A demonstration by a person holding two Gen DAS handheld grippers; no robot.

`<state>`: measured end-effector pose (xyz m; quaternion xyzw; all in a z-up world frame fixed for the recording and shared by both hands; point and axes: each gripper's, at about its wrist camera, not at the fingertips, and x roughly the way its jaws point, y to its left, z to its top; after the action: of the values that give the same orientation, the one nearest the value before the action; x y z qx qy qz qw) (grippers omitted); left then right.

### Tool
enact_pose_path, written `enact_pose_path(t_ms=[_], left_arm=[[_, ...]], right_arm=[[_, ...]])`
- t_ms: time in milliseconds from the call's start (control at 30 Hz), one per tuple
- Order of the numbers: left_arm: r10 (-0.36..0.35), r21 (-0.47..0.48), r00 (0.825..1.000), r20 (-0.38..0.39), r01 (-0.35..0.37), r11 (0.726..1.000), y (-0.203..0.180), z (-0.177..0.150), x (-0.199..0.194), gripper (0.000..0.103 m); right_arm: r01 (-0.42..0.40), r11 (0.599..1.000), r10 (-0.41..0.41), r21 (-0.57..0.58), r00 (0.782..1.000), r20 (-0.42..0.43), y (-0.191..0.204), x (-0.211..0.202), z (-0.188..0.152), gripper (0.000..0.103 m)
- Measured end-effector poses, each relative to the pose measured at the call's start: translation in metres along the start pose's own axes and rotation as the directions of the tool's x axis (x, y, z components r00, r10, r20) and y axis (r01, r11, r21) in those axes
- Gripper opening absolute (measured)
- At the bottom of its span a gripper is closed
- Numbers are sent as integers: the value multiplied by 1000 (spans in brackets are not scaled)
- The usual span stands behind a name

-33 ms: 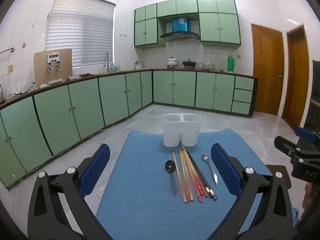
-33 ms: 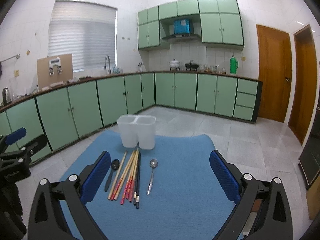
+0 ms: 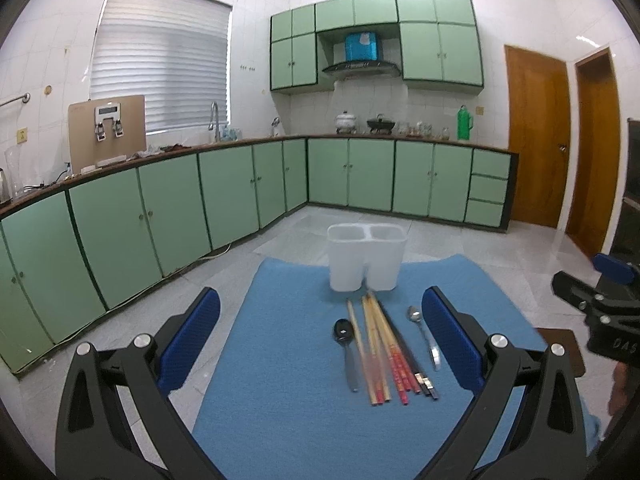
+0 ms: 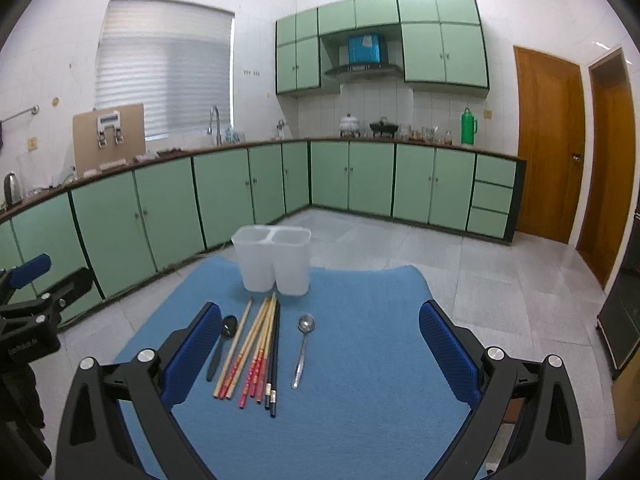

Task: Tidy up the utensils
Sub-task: 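Lower the right tool toward the metal spoon while the left tool approaches the black spoon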

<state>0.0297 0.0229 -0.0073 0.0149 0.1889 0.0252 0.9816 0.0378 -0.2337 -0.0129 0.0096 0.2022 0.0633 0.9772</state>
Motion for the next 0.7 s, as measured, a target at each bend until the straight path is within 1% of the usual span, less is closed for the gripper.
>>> enact_pose_path(t_ms=[67,200,300,433,533,700], left_arm=[[19,6,999,-32,-19,1000,2,-4,18,98],[33,9,993,-111,-32,999,10,-11,56,98],[39,16,986,-161,-37,999,12,-17,85,98],[41,26,972,-230,-36,999,13,-28,126,98],[36,22,957,-287,-30,999,16,-37,157,98],[26,13,931,-364,-23,1000,21,-52,195,98]], right_arm=[[8,1000,-9,-11,1000,-29,-1,15,-1,97],[7,1000,-10,-28,995,-100,-2,55,-3,97],[-13,1000,11,-13,987,-162,-4,91,-5,97],[-35,999,35,4,968,-247,-2,142,-10,97],[-50,999,40,-22,949,-314,5,180,-18,91],[-94,995,76,-21,897,-435,12,239,-32,80]])
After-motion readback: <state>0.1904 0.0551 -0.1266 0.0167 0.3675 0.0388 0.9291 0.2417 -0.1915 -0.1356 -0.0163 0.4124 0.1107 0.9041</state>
